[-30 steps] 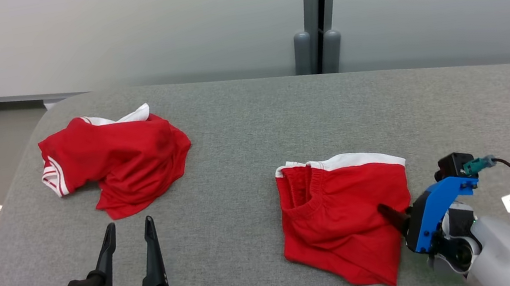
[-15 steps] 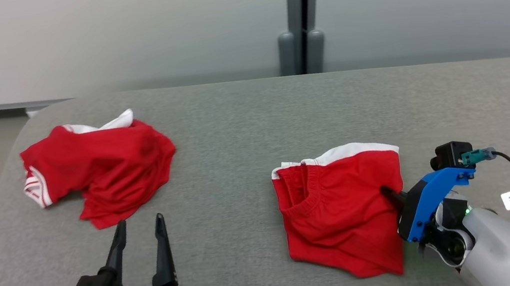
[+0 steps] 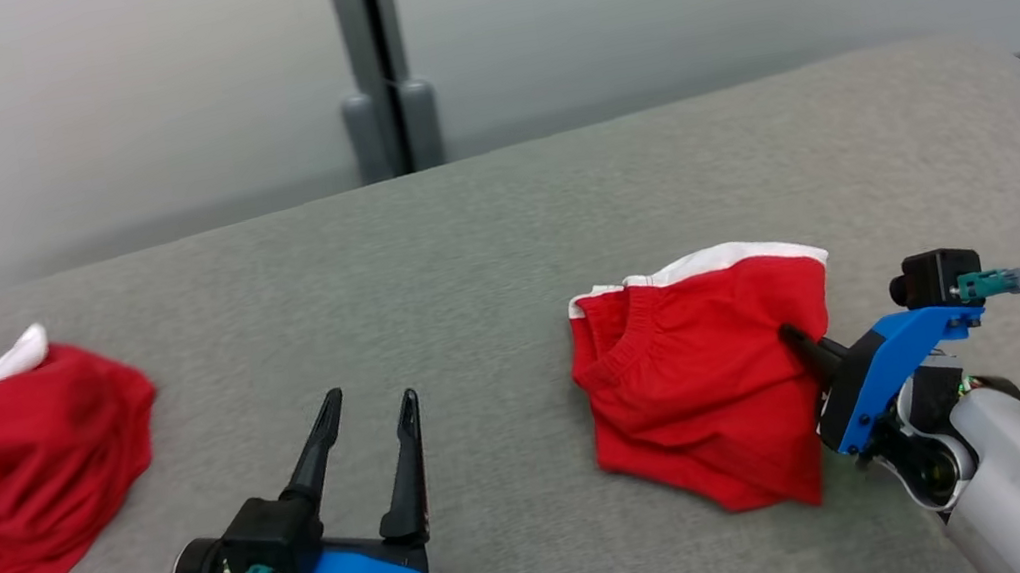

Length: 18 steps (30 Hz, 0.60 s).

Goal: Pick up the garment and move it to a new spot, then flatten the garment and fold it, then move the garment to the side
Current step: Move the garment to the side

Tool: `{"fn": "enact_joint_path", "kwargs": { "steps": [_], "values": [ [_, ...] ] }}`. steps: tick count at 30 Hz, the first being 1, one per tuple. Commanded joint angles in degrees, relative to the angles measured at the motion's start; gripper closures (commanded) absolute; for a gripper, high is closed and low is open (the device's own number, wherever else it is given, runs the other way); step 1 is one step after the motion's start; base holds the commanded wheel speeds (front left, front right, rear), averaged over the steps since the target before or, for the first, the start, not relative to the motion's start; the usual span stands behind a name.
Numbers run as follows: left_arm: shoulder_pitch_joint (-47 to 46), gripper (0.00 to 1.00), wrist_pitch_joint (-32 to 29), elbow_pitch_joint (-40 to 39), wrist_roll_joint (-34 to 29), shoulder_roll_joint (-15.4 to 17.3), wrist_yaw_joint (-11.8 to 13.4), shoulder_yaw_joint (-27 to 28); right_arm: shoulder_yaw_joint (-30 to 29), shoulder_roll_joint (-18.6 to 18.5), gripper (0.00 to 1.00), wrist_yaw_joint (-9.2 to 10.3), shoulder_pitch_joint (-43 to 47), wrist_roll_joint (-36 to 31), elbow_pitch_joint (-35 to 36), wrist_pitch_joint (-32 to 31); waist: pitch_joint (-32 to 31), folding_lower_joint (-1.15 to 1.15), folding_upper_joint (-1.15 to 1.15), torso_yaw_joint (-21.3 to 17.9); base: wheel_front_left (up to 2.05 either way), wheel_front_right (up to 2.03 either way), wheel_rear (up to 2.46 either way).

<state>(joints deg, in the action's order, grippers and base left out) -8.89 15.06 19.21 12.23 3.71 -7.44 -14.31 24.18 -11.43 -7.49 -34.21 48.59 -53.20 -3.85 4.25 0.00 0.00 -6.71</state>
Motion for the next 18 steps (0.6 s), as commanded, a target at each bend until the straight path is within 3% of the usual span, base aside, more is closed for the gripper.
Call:
{"fn": "enact_joint_path", "kwargs": {
  "steps": [1, 7, 18],
  "values": [
    [-1.0, 0.0, 0.2, 0.2, 0.3, 0.2, -0.1, -0.5, 0.3, -0.7, 1.0, -0.01, -0.8, 0.4, 0.5, 0.4, -0.5, 0.0, 0.0, -1.6, 0.0, 0.0, 0.0],
    [-4.1, 0.0, 0.2, 0.7, 0.4, 0.6, -0.1, -3.5, 2.9, -4.5, 1.0, -0.01, -4.3, 0.1, 1.7, 1.1, 3.8, 0.0, 0.0, -3.4, 0.0, 0.0, 0.0],
    [-10.3, 0.0, 0.2, 1.2, -0.2, 2.2, -0.1, -5.5, 6.2, -13.0, 1.0, -0.01, -17.0, -1.9, -2.6, 2.2, 15.3, 0.0, 0.0, -1.3, 0.0, 0.0, 0.0]
  ]
}}
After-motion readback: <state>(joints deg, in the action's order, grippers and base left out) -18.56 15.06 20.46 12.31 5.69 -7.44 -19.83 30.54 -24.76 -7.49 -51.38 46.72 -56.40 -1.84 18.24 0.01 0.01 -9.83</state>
